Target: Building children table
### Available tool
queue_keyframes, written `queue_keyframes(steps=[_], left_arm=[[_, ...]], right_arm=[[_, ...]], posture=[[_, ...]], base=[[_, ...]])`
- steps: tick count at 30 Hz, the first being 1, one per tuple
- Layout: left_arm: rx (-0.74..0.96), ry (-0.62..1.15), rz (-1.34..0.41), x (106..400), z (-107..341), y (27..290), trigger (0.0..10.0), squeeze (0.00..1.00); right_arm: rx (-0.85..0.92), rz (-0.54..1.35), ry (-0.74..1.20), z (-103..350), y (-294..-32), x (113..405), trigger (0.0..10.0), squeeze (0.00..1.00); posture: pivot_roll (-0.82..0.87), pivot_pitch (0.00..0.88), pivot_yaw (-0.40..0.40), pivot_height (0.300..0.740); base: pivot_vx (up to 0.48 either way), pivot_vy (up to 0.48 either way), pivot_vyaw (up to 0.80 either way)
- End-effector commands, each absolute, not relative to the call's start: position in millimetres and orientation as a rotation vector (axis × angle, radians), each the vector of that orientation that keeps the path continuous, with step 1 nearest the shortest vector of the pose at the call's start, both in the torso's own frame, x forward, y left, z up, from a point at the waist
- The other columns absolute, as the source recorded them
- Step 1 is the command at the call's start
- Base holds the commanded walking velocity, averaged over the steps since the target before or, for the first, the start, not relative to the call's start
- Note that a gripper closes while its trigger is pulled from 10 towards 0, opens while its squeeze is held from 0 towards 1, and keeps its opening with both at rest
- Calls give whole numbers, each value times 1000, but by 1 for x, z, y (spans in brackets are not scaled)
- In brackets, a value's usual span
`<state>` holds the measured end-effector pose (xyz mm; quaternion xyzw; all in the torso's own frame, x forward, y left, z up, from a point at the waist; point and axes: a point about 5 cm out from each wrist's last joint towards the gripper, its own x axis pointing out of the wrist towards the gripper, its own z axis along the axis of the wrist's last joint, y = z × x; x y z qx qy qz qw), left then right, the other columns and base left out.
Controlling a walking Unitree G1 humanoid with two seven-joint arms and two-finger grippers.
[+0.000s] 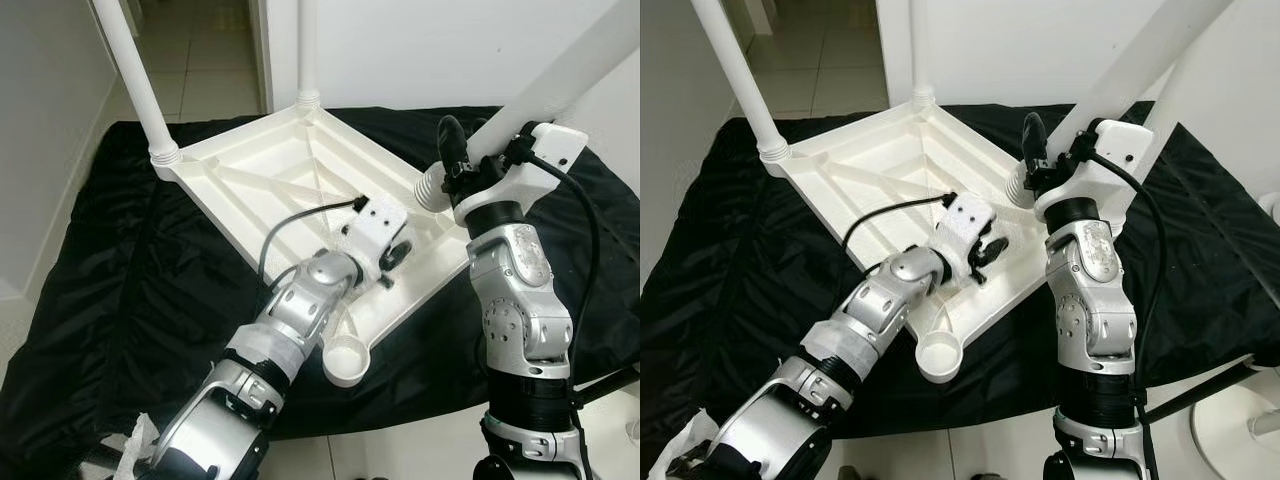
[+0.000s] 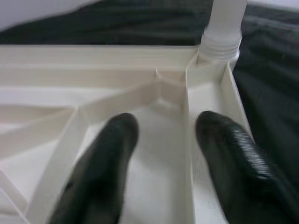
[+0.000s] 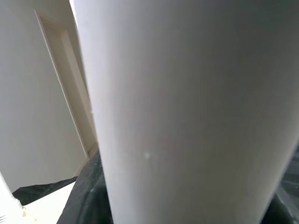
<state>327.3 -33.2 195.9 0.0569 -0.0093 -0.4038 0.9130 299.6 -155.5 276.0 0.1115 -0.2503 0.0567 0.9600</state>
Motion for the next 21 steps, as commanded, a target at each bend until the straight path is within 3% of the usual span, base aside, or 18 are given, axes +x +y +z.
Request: queue_keyframes(steps=[1,2,4,7,14,15,21], left_arm=[[22,-51,-889,312,198,-49,10000,855],[28,-113,-931,308,203,-40,10000,0],[28,-113,-931,308,203,-40,10000,0],[92,-224,-1041,295,204,-10,10000,0],[101,-252,-1127,286,203,15,10000,0],[99,-263,-1191,280,202,36,10000,0],[139,-240,-1241,276,195,63,10000,0]], right_arm=[[226,111,-534,279,-156,297,10000,0],[225,111,-534,279,-156,296,10000,0],[225,111,-534,279,-156,296,10000,0],[225,115,-533,277,-155,297,10000,0],[217,117,-523,274,-157,295,10000,0],[199,105,-506,269,-163,293,10000,0],[171,93,-488,264,-172,290,10000,0]], posture=[[-91,41,42,740],[-87,38,39,740],[-87,38,39,740],[-78,33,33,740],[-70,22,20,740],[-67,22,17,740],[-65,14,10,740]], base=[[0,0,0],[0,0,0],[0,0,0],[0,0,0],[0,0,0],[0,0,0],[0,0,0]])
